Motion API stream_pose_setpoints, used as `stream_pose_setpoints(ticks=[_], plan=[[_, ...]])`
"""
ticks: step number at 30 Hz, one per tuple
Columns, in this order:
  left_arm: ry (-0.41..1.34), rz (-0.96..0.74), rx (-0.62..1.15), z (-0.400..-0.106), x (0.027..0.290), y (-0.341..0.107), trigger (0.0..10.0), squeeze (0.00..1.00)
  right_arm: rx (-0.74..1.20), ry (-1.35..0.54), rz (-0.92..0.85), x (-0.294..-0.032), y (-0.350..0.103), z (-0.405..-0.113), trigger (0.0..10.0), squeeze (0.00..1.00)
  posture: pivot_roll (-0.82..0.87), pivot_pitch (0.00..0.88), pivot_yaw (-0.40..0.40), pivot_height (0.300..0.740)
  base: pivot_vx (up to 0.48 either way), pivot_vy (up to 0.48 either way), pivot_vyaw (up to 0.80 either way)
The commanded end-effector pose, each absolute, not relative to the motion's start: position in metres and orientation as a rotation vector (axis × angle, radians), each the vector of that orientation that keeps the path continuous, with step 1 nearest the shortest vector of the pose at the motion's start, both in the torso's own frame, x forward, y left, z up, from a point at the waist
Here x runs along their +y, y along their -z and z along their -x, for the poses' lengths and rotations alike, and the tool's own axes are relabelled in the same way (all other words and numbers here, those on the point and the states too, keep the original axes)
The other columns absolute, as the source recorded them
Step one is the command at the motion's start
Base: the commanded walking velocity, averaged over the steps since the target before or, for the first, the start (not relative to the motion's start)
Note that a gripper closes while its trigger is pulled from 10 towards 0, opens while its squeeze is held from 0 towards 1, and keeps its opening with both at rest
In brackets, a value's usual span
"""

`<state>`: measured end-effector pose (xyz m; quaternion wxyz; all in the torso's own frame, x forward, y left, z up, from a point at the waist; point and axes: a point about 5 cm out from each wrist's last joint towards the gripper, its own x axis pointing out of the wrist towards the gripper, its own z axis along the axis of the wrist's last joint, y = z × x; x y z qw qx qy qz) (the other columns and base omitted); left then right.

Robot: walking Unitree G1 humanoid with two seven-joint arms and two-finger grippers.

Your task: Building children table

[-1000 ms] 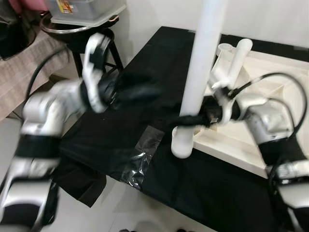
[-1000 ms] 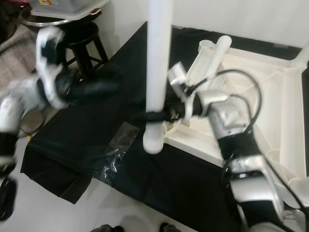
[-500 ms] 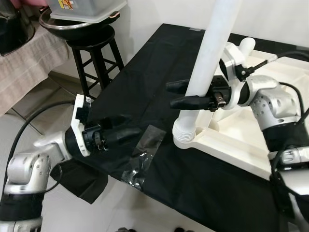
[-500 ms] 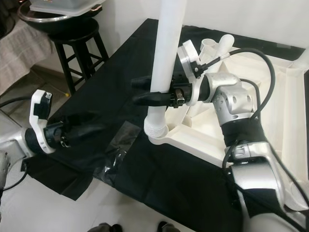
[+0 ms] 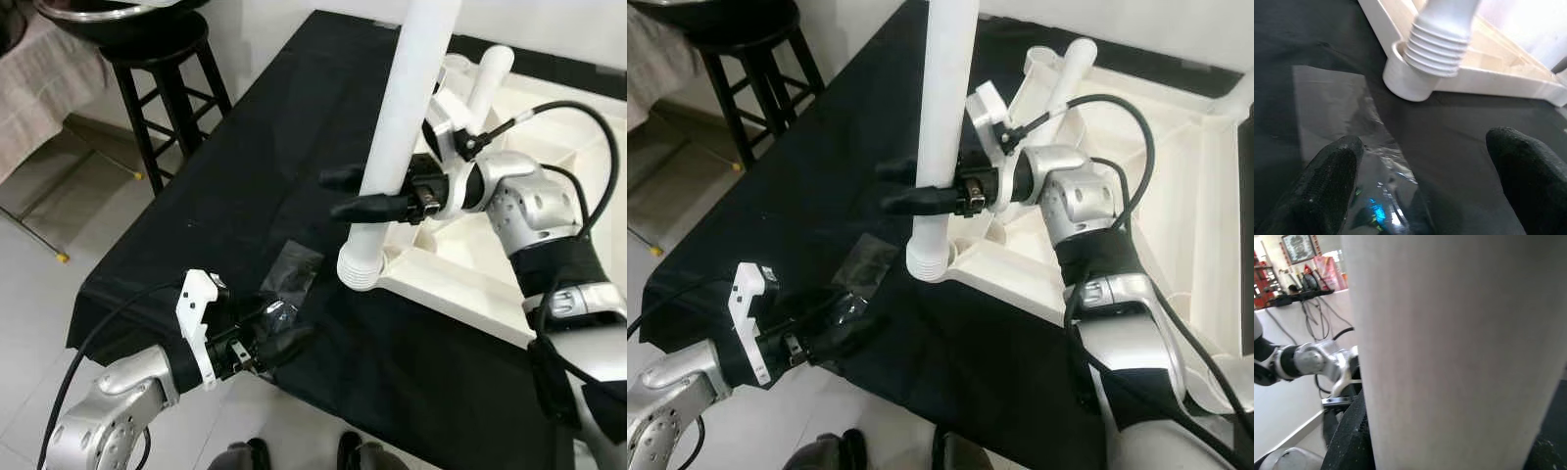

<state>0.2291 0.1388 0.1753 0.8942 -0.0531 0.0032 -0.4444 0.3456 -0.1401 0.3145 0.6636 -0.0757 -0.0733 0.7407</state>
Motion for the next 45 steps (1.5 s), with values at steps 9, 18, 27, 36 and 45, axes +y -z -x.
stream_pose_setpoints(ticks=[9, 18, 27, 36, 45], plan=[[0.881, 0.058, -0.061, -0.22, 0.133, -0.191, 10.0, 0.0, -0.114, -1.66, 0.189, -0.142, -0.306, -0.35, 10.0, 0.0, -0.02, 0.419, -0.026, 0.74, 0.0, 0.0, 0.0], [0.874, 0.037, -0.099, -0.215, 0.129, -0.202, 10.0, 0.0, -0.098, -1.674, 0.261, -0.131, -0.299, -0.353, 10.0, 0.0, -0.01, 0.428, -0.028, 0.74, 0.0, 0.0, 0.0], [0.872, 0.026, -0.105, -0.215, 0.128, -0.205, 10.0, 0.0, -0.083, -1.773, 0.386, -0.118, -0.29, -0.338, 10.0, 0.0, -0.01, 0.428, -0.032, 0.74, 0.0, 0.0, 0.0], [0.874, 0.021, -0.103, -0.215, 0.128, -0.206, 10.0, 0.0, -0.028, -1.833, 0.423, -0.118, -0.27, -0.323, 10.0, 0.0, -0.01, 0.424, -0.027, 0.74, 0.0, 0.0, 0.0], [0.881, 0.015, -0.103, -0.217, 0.127, -0.206, 10.0, 0.0, -0.016, -1.826, 0.375, -0.121, -0.265, -0.323, 10.0, 0.0, -0.01, 0.42, -0.023, 0.74, 0.0, 0.0, 0.0]])
